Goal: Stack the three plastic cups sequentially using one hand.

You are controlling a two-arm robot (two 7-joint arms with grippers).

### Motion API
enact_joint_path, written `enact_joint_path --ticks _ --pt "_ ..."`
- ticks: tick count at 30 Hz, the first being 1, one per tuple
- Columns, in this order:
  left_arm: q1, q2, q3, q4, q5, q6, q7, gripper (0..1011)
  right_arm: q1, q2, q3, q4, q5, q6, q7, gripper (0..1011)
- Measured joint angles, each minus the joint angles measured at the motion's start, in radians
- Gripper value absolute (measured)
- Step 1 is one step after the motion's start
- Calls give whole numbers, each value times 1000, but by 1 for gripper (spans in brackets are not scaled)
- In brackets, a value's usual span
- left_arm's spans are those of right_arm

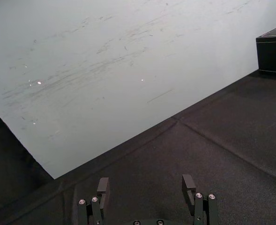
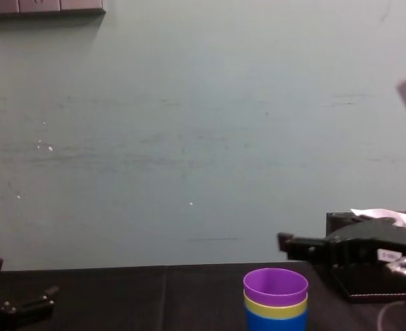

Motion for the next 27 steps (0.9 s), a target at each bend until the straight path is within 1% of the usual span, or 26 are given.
enact_joint_path --ticks 3,4,7,10,12,13,18,19,22,25,27 --pt "0 0 0 0 0 0 0 1011 -19 -20 38 -2 3 -8 -38 1003" --pt "0 0 0 0 0 0 0 1011 -19 -20 38 -2 3 -8 -38 1003" --pt "0 0 0 0 0 0 0 1011 -35 -41 68 9 0 -20 -75 1003" --pt "0 0 0 0 0 0 0 1011 -48 -59 87 22 -11 -34 -106 1002" --pt "0 0 0 0 0 0 0 1011 -57 -69 94 29 -21 -47 -124 1003" --pt "0 0 0 0 0 0 0 1011 -65 -77 100 37 -34 -63 -143 1003" --pt "0 0 0 0 0 0 0 1011 -88 -106 106 75 -79 -99 -199 1003" --pt "0 0 0 0 0 0 0 1011 -88 -106 106 75 -79 -99 -199 1003" --pt "0 0 0 0 0 0 0 1011 -102 -124 110 101 -108 -118 -231 1003" --pt "0 0 0 0 0 0 0 1011 -106 -137 114 122 -125 -126 -247 1003" --pt "0 0 0 0 0 0 0 1011 -106 -139 115 134 -130 -127 -247 1003"
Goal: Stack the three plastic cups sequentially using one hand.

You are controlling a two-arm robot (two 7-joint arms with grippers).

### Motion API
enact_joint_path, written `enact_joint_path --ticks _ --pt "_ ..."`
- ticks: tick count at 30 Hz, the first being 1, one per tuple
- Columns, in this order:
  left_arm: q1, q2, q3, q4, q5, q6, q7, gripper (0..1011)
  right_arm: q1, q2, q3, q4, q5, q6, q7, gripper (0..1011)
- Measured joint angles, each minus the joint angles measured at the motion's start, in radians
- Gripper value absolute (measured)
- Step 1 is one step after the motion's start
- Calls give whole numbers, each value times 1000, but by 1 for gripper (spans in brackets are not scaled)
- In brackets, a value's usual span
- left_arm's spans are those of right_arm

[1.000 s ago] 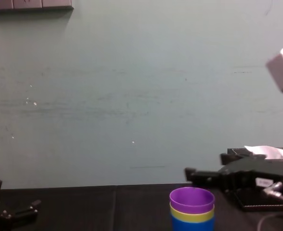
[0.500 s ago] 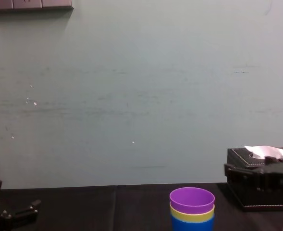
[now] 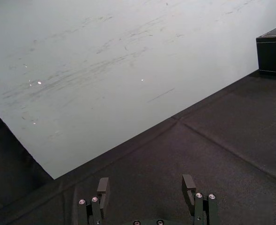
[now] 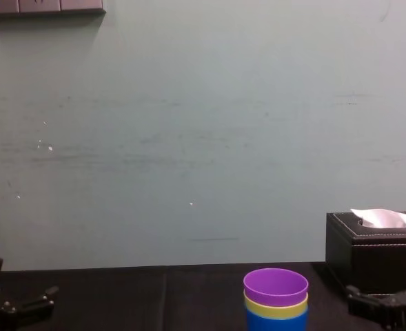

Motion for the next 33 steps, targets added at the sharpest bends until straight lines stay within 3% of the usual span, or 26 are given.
enact_joint_path --ticks 33 --pt "0 0 0 0 0 0 0 1011 3 3 -1 -4 3 4 5 1003"
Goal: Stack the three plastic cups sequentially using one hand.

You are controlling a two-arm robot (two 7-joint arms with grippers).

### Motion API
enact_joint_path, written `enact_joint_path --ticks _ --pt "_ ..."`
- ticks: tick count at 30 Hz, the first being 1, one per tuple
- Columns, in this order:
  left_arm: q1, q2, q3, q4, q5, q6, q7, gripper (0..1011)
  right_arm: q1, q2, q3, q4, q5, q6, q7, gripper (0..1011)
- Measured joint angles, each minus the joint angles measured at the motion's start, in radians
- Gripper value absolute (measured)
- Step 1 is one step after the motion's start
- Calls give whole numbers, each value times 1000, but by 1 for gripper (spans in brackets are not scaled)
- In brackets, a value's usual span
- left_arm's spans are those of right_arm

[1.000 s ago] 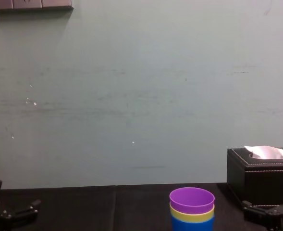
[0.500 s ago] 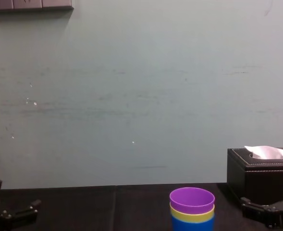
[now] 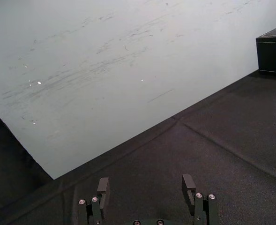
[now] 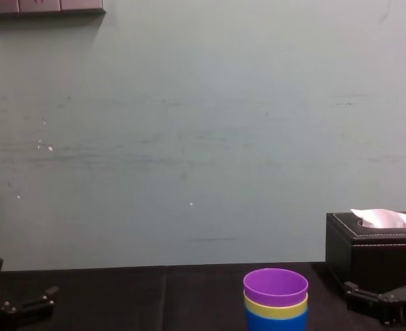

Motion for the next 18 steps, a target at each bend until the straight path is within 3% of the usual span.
enact_joint_path --ticks 18 --pt "0 0 0 0 0 0 0 1011 0 1 0 -1 1 0 1 1003"
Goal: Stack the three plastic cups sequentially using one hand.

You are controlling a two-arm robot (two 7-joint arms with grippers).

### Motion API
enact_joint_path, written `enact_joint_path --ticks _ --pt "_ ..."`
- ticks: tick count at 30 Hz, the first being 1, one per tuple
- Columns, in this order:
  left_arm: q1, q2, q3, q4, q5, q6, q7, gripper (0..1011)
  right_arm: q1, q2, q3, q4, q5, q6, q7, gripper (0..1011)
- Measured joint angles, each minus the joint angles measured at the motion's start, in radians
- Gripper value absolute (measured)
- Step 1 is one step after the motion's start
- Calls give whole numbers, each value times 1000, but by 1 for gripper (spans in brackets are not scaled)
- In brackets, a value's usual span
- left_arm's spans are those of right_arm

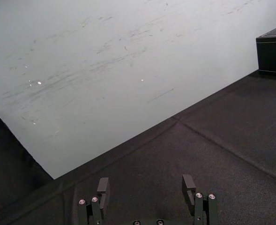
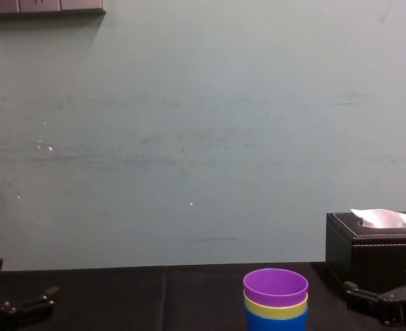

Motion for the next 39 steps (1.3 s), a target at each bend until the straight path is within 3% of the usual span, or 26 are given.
enact_joint_path --ticks 39 --pt "0 0 0 0 0 0 0 1011 0 0 0 0 0 0 0 1003"
